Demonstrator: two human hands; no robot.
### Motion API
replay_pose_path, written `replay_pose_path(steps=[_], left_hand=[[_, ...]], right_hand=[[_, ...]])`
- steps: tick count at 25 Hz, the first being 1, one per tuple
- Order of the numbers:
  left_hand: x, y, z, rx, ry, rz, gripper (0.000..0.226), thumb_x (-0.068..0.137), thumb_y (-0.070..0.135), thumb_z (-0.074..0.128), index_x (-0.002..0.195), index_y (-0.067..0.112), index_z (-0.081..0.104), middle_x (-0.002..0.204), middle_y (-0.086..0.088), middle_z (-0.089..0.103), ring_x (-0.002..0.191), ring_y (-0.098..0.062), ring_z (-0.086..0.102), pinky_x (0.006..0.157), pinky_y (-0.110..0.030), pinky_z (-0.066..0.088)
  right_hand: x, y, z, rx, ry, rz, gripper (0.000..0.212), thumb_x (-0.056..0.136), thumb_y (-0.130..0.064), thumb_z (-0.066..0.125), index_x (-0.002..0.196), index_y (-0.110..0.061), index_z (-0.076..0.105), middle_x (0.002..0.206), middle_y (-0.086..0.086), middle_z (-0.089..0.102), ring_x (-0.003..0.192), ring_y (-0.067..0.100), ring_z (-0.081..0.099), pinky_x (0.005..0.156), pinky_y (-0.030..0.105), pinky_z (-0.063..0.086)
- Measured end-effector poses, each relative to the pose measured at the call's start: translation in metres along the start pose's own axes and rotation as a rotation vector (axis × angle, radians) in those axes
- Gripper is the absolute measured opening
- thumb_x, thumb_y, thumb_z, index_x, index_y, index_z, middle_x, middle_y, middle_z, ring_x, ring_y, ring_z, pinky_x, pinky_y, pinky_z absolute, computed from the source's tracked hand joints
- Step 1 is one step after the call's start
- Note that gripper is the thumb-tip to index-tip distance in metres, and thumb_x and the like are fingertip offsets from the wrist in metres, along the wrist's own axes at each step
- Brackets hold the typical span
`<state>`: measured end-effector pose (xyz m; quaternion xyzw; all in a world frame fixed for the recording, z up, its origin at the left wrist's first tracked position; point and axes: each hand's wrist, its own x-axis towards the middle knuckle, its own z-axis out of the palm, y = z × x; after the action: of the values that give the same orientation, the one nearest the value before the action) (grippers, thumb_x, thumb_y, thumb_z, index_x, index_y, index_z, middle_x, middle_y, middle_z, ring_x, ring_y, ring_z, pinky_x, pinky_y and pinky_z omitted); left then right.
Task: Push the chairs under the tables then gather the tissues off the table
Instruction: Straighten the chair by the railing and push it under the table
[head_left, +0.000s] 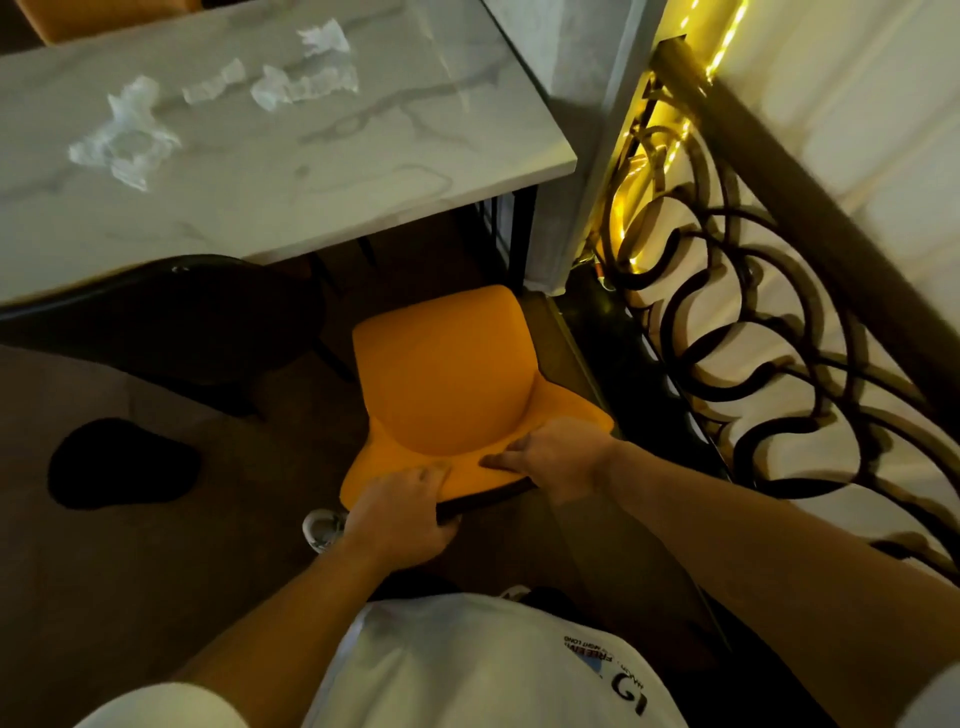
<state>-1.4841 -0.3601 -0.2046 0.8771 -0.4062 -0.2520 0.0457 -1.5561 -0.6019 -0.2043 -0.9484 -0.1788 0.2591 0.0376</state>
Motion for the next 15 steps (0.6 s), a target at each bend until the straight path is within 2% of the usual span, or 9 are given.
replay_pose_path(steps=[6,15], left_hand=[[0.029,-0.022,-0.017,0.052,-0.035,-0.034,0.067,0.092,0.064,0.052,0.148,0.029,0.037,0.126,0.004,0.060,0.103,-0.017,0.060,0.084,-0.031,0.050],[0.064,-0.046,-0.041,0.109,0.026,-0.007,0.070,0.092,0.071,0.045,0.147,0.029,0.040,0.122,0.006,0.064,0.091,-0.012,0.060,0.071,-0.023,0.040]], right_hand=[[0.029,0.025,-0.016,0.002,0.041,-0.048,0.070,0.095,-0.023,0.052,0.158,-0.031,0.023,0.114,0.005,0.066,0.088,0.028,0.062,0.071,0.044,0.055],[0.065,0.054,-0.043,0.017,0.076,-0.029,0.070,0.097,-0.030,0.056,0.158,-0.025,0.023,0.108,0.007,0.066,0.083,0.024,0.062,0.062,0.033,0.041]])
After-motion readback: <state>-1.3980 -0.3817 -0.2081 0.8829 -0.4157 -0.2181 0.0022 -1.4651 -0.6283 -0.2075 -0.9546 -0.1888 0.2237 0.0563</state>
